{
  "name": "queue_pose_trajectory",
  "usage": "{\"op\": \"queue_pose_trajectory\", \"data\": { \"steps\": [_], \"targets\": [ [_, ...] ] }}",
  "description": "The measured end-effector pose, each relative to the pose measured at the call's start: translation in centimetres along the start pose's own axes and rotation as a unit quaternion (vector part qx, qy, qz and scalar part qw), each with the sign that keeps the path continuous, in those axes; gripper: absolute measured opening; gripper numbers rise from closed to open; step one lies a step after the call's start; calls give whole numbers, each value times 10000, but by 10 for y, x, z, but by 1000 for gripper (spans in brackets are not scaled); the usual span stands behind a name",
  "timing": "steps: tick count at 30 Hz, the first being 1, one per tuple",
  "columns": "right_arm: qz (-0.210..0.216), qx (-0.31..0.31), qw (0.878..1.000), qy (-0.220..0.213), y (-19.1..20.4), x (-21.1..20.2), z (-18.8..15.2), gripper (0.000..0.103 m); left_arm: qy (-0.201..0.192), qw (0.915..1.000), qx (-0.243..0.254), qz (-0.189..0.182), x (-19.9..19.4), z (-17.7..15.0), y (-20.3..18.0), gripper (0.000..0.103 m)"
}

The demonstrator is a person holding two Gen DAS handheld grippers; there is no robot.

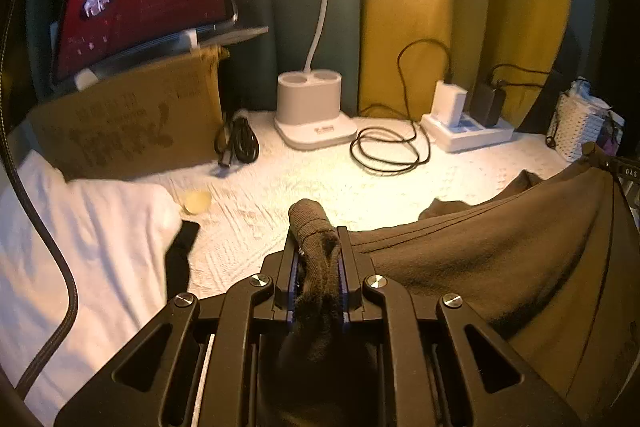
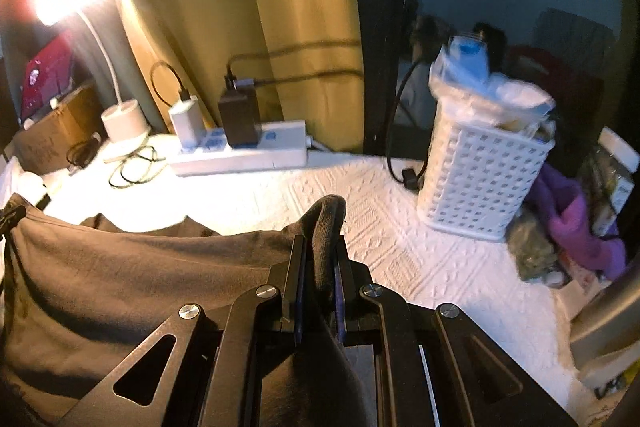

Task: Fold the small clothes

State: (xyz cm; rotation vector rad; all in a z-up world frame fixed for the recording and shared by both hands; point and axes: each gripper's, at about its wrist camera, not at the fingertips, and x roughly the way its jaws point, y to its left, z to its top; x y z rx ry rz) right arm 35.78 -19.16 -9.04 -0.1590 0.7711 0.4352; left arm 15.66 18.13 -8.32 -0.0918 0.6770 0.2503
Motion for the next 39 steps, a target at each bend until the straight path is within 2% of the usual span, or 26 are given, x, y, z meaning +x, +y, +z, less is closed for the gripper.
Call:
{"op": "queue_pose_trajectory", "data": {
  "steps": [7,9,12,16,17,21,27,33,34,35,36,37,38,39],
  "targets": [
    [-230,72,9983,531,-10,36,-13,12,447,9990,-51,85,33,-6,9,18],
    [-427,57,9971,622,-12,41,-18,26,656,9975,-243,23,41,-7,18,19],
    [-592,162,9959,657,-21,40,-22,27,719,9967,-351,98,42,-7,25,22],
    [-670,141,9954,664,-25,30,-26,27,675,9966,-460,135,29,-2,36,51],
    [-695,135,9951,686,-27,28,-28,27,645,9967,-475,163,24,-1,39,52],
    [-802,216,9936,762,-34,19,-36,27,645,9961,-550,227,2,1,51,53],
    [-877,280,9929,751,-36,-4,-49,27,976,9949,-242,-96,-24,-25,41,53],
    [-881,253,9940,592,-22,-35,-61,27,1398,9896,-130,-302,-16,-57,34,53],
    [-862,237,9943,580,-18,-39,-63,29,1338,9906,-99,-282,-17,-60,33,53],
    [-830,219,9947,569,-14,-43,-66,43,1257,9917,-57,-276,-19,-62,32,53],
    [-795,196,9951,548,-10,-47,-69,64,1221,9921,-37,-291,-19,-63,31,53],
    [-764,162,9956,512,-5,-50,-71,72,1171,9927,-27,-303,-20,-64,31,53],
    [-737,104,9961,470,0,-54,-75,75,1139,9931,-7,-283,-20,-65,29,48],
    [-723,76,9962,479,2,-57,-78,75,1105,9936,62,-239,-21,-65,27,37]
  ]
}}
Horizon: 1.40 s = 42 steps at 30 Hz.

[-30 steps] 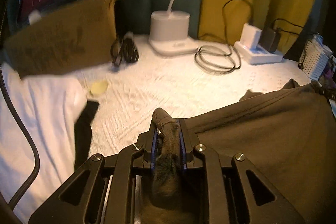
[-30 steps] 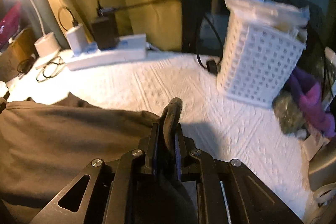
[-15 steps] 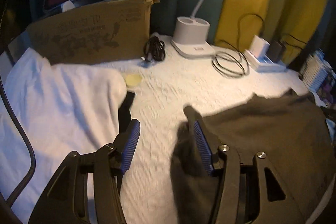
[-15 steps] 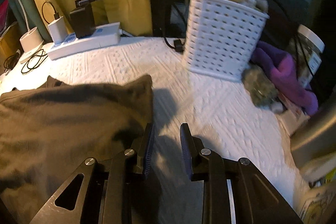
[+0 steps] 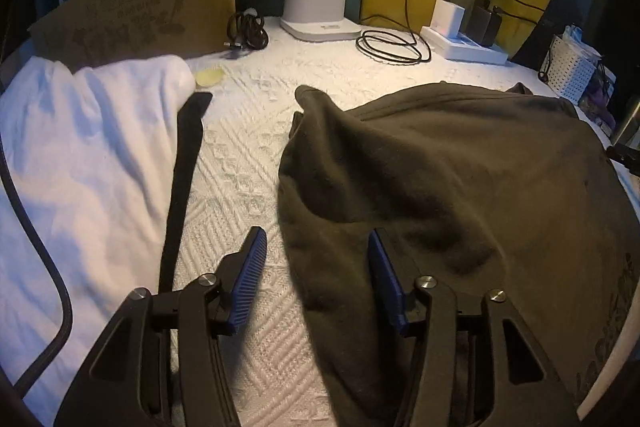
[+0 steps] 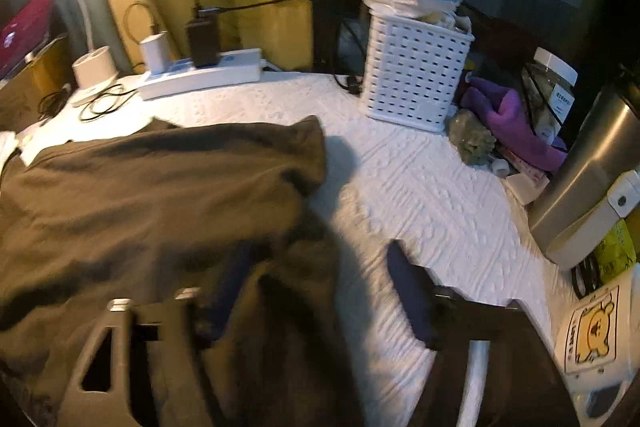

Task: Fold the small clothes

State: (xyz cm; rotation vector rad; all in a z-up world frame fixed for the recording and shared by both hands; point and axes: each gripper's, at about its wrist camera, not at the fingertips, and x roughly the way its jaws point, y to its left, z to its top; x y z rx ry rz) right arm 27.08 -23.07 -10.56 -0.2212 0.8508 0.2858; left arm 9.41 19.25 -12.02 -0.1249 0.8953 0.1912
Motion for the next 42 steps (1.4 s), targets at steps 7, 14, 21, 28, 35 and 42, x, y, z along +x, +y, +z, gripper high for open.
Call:
{"op": "queue_pose_trajectory", "data": {
  "steps": [7,14,21,28,35,42],
  "targets": [
    [-22,-62,9998,176,11,4,-23,75,-43,9983,-38,571,-13,-10,10,4],
    [46,65,9997,236,6,9,-29,76,-60,9965,-528,649,-26,-7,36,5],
    [129,165,9994,262,3,10,-29,76,-407,9968,-273,639,-8,37,29,8],
    [136,229,9993,275,2,11,-29,77,-118,9994,119,299,25,54,8,43],
    [160,284,9990,303,0,12,-29,78,-67,9982,510,302,34,50,-2,44],
    [190,319,9988,312,-1,13,-30,78,-93,9961,874,26,34,49,-14,2]
  ]
}}
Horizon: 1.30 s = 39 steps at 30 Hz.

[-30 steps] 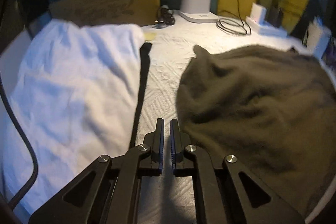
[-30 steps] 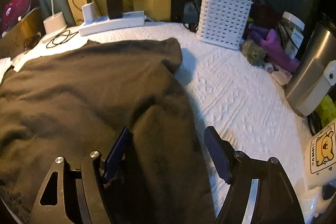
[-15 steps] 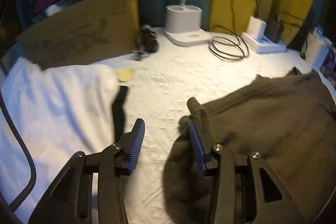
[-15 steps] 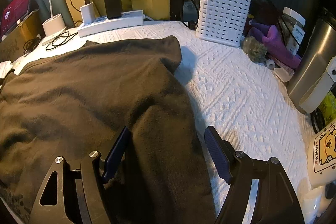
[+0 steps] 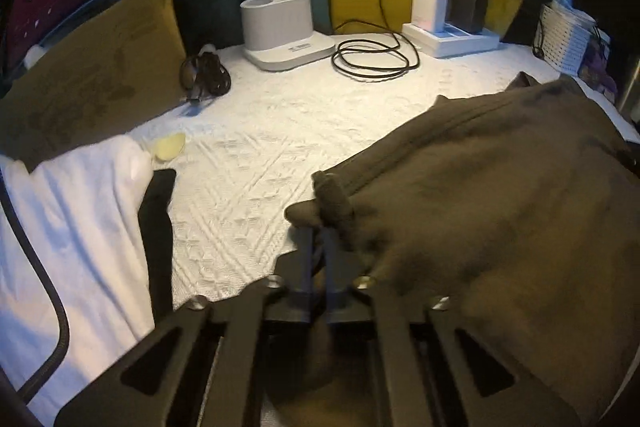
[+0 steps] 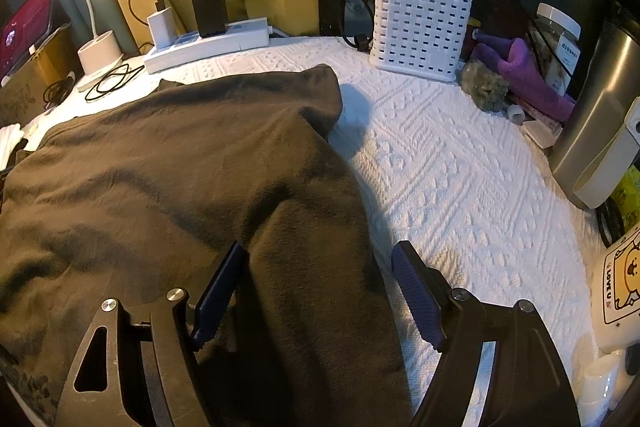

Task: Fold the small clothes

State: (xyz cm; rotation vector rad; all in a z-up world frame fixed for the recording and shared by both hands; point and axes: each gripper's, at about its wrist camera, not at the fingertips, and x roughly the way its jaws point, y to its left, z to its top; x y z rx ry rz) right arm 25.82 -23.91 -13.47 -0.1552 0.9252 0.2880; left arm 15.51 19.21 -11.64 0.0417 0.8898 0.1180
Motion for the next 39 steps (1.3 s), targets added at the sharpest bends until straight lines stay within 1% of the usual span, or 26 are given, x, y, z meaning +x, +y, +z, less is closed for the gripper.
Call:
{"op": "queue_pose_trajectory", "data": {
  "steps": [1,3,5,6,8,11,13,15,16,17,18,19,20,21,23,26,28,29,30,31,32,33,37,39],
  "targets": [
    [3,2,10000,1,0,0,0,78,-61,9999,-64,78,-1,0,2,1],
    [6,7,10000,0,0,0,0,79,-200,9984,-421,334,-3,-2,16,1],
    [7,7,10000,0,0,0,0,79,-297,9934,-828,742,-3,-4,36,1],
    [9,8,10000,0,0,0,0,79,-310,9906,-994,888,-2,-7,46,1],
    [10,8,10000,1,0,0,0,79,-283,9854,-1272,1095,-3,-12,63,1],
    [11,11,10000,1,0,0,0,79,-332,9803,-1537,1194,-8,-15,76,1],
    [8,7,10000,1,0,0,0,79,-323,9813,-1584,1049,-15,-17,75,2],
    [2,6,10000,-9,0,0,0,79,-270,9845,-1511,843,-20,-16,67,3],
    [-9,12,10000,-27,0,-1,0,79,-218,9868,-1446,692,-22,-17,62,7],
    [-24,29,10000,-58,-1,-3,0,79,-169,9883,-1404,572,-25,-19,58,22],
    [-40,73,9999,-101,-3,-5,1,79,-114,9895,-1383,395,-27,-22,51,34],
    [-41,123,9998,-147,-5,-7,2,79,-94,9899,-1388,286,-28,-23,47,59],
    [-22,164,9997,-203,-7,-10,4,79,-72,9902,-1383,174,-29,-26,43,68],
    [-13,190,9995,-271,-9,-13,6,79,-19,9909,-1343,79,-29,-29,39,68],
    [0,207,9990,-405,-13,-18,15,79,127,9923,-1230,34,-26,-32,30,68],
    [50,126,9986,-510,-17,-18,35,79,121,9922,-1236,-51,-25,-30,22,68],
    [242,130,9980,-567,-21,-11,50,78,35,9930,-1179,-91,-29,-26,17,68],
    [330,168,9978,-554,-24,-6,58,77,2,9938,-1107,-83,-31,-24,14,68],
    [370,197,9976,-546,-26,0,66,68,-31,9947,-1021,-87,-32,-21,10,68],
    [383,198,9977,-523,-28,6,74,63,-63,9954,-950,-112,-33,-18,6,68],
    [390,187,9978,-502,-29,14,83,55,-86,9958,-906,-138,-31,-15,4,68],
    [418,197,9977,-488,-29,20,89,54,-102,9960,-867,-172,-29,-11,1,68],
    [790,277,9962,-244,-30,51,109,51,-48,9958,-874,-259,-16,0,-4,68],
    [1078,282,9938,21,-27,72,117,50,5,9957,-881,-287,-9,4,-6,68]
  ]
}}
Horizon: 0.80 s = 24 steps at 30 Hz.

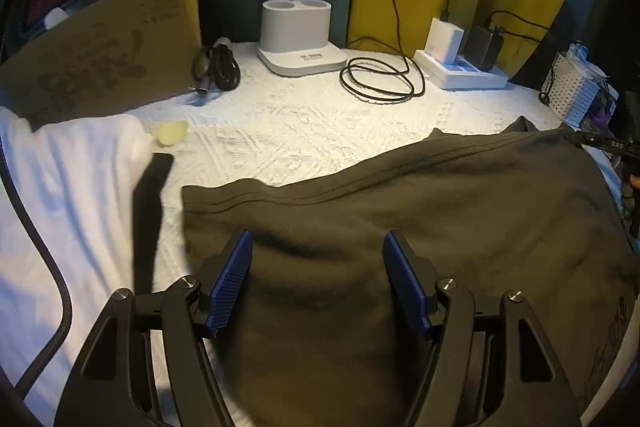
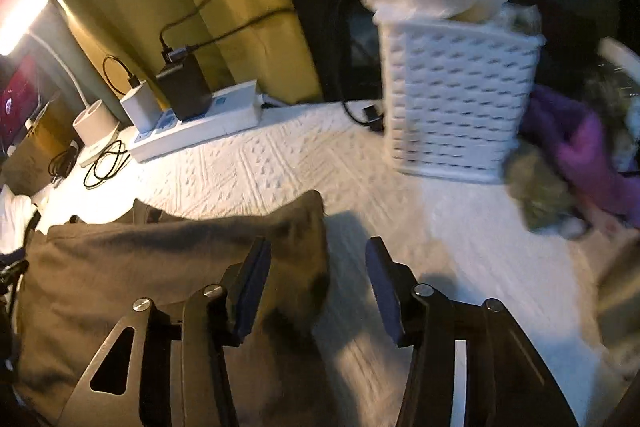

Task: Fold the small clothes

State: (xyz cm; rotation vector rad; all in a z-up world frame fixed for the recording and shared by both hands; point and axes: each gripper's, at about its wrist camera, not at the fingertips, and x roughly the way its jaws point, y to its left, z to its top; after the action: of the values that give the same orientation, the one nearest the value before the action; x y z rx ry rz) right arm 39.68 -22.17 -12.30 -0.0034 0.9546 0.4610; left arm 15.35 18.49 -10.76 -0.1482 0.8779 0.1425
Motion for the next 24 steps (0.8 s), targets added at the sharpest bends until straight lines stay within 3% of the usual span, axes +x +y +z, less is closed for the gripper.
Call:
{"op": "queue_pose_trajectory", "data": {
  "steps": [1,4,9,11,16,17,20,22,24],
  "targets": [
    [86,5,9999,75,1,6,1,48,26,10000,12,-8,4,2,-1,68],
    [222,-178,9995,136,10,20,9,5,103,9999,12,-7,13,5,-4,68],
    [-446,-994,9916,-698,42,-13,21,5,40,9999,107,42,13,8,-7,68],
    [-720,-1356,9851,-773,53,-13,22,5,37,9999,106,54,15,8,-7,68],
    [-1323,-1447,9806,67,37,33,9,5,78,9999,62,109,20,4,-6,69],
    [-1342,-1445,9803,-79,33,31,6,6,87,9999,67,121,20,4,-5,70],
    [-1546,-1289,9795,50,21,25,3,15,127,9998,78,161,19,1,-5,71],
    [-1614,-1183,9798,28,12,18,-1,35,144,9997,51,173,17,0,-4,72],
    [-1701,-1112,9791,13,4,8,-6,62,155,9997,17,197,13,-1,-4,72]
  ]
}}
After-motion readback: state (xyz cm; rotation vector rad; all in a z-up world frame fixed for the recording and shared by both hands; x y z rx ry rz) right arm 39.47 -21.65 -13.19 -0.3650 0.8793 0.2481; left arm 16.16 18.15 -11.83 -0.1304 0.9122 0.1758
